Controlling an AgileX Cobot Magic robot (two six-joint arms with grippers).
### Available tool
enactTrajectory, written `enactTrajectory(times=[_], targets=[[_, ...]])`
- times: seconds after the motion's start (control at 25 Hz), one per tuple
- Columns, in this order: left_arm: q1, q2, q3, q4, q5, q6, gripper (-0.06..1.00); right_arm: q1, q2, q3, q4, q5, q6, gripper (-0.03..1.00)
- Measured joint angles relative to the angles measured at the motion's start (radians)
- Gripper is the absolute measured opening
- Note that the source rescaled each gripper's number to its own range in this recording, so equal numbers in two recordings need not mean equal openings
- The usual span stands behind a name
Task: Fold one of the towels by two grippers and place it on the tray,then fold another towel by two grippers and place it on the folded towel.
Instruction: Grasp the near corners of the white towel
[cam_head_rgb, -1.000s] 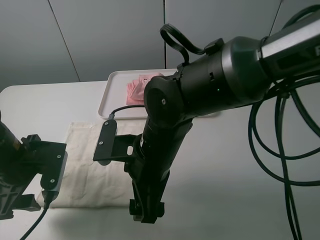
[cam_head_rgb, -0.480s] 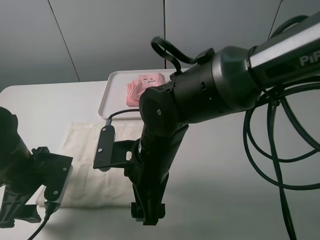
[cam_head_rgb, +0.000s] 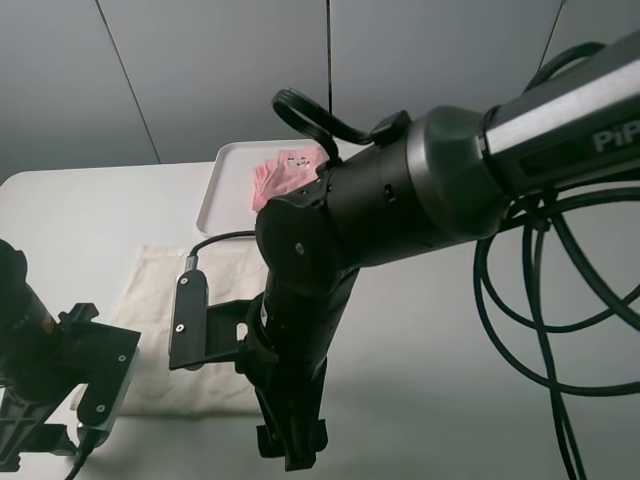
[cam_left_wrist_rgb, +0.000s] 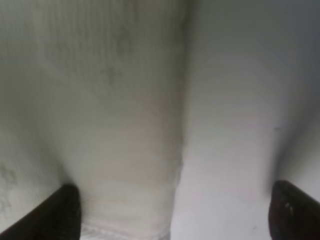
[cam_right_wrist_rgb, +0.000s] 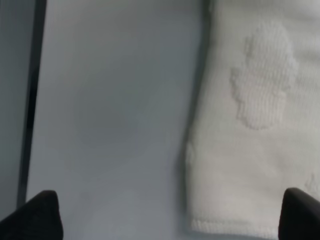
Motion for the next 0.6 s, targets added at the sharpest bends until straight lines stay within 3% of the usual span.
enactTrajectory(times=[0.32,0.48,0.6], targets=[[0.000,-0.001,0.000,0.002,-0.004,0.000,0.97,0.014,0.029,-0.015,-0.007,0.004,-0.002,0.93],[0.000,-0.001,0.000,0.002,-0.004,0.000,0.97,0.062,0.050,-0.015,-0.066,-0.002,0.020,0.93],[0.000,-0.001,0.000,0.002,-0.004,0.000,0.97,0.071,0.066,-0.016,-0.152,-0.011,0.103,0.91]])
